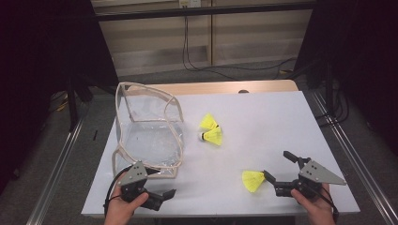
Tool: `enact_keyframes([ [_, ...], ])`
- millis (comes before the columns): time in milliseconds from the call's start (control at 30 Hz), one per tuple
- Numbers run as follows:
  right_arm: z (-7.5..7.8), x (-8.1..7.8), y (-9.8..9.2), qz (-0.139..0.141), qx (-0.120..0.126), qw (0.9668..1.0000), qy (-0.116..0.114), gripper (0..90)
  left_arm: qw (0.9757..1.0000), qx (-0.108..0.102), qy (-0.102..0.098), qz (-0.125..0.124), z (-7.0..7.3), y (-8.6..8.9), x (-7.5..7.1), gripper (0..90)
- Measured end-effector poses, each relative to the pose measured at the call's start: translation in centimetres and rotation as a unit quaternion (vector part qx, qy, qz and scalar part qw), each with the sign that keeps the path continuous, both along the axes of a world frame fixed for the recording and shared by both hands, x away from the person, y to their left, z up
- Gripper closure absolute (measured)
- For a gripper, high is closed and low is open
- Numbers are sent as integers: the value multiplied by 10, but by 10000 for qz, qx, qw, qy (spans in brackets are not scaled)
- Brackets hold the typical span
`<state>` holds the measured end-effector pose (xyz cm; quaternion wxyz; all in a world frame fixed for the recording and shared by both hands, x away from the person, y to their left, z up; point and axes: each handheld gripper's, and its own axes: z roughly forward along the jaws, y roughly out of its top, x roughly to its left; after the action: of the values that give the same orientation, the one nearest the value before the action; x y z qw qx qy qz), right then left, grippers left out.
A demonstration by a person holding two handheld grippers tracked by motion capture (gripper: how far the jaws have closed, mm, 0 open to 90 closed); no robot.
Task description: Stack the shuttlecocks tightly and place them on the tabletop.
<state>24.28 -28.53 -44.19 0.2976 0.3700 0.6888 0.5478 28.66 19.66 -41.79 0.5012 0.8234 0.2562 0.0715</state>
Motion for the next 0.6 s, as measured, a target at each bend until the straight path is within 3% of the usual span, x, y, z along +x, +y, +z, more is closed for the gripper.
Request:
enact_keyframes([
  [100,0,0,0,2,-4,10000,-1,37,9999,20,-107,30,1,7,0,29],
  [267,0,0,1,-1,-22,10000,10,37,9998,-99,-84,145,1,12,0,28],
  [600,0,1,1,4,-21,10000,-4,37,9996,20,-168,238,-1,20,4,28],
])
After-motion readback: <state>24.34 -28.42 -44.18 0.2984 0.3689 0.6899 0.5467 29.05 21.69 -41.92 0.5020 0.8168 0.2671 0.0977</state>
